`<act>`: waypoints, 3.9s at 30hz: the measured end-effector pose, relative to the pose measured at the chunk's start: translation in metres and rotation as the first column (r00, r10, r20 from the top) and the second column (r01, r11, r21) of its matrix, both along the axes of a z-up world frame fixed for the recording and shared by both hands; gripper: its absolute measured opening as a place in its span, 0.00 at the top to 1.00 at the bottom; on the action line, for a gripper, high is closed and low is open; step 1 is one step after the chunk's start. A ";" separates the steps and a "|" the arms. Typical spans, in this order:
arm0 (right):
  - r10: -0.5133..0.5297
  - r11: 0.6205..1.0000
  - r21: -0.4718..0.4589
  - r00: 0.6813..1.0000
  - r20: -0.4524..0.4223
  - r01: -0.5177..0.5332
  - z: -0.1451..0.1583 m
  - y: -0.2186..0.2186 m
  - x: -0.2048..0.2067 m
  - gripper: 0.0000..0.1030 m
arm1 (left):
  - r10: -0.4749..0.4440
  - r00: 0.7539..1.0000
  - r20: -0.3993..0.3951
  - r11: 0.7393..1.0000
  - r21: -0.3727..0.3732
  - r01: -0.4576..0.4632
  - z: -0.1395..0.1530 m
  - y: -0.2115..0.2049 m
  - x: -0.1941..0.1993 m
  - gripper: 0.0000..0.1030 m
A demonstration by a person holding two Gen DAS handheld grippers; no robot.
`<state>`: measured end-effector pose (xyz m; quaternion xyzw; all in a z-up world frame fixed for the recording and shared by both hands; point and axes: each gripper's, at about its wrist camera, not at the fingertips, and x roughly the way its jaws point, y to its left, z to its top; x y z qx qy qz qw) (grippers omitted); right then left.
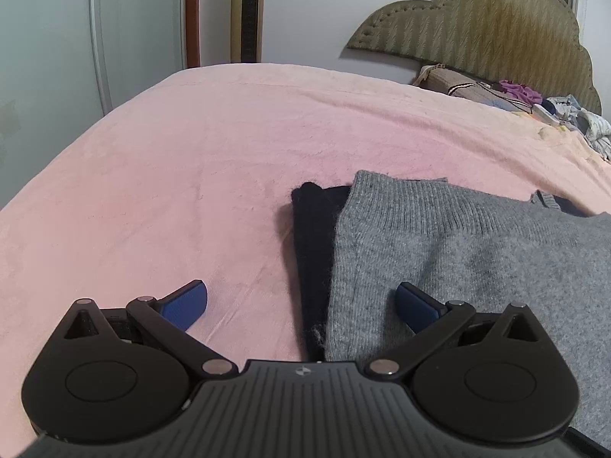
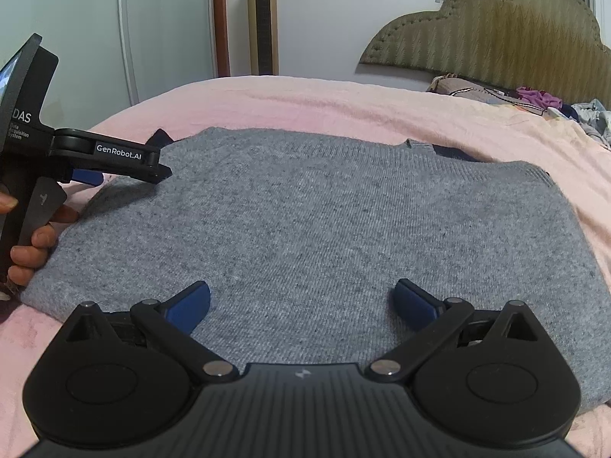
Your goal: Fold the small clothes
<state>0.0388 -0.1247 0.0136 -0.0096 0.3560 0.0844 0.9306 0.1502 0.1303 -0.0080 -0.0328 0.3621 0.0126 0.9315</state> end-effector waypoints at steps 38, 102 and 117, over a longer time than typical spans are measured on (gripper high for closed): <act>0.437 0.863 -0.364 0.878 0.193 -0.350 0.036 0.097 -0.063 0.00 | -0.250 0.965 0.075 0.966 -0.041 0.254 0.052 0.061 -0.013 0.00; 0.195 0.981 -0.064 0.924 0.329 -0.184 0.041 -0.005 -0.057 0.93 | -0.197 0.980 -0.018 0.960 -0.205 0.189 0.095 -0.117 0.064 0.87; 0.062 0.995 0.056 0.948 0.313 -0.084 0.043 -0.041 -0.066 0.93 | -0.260 0.965 -0.012 0.951 -0.178 0.254 0.102 -0.175 0.070 0.87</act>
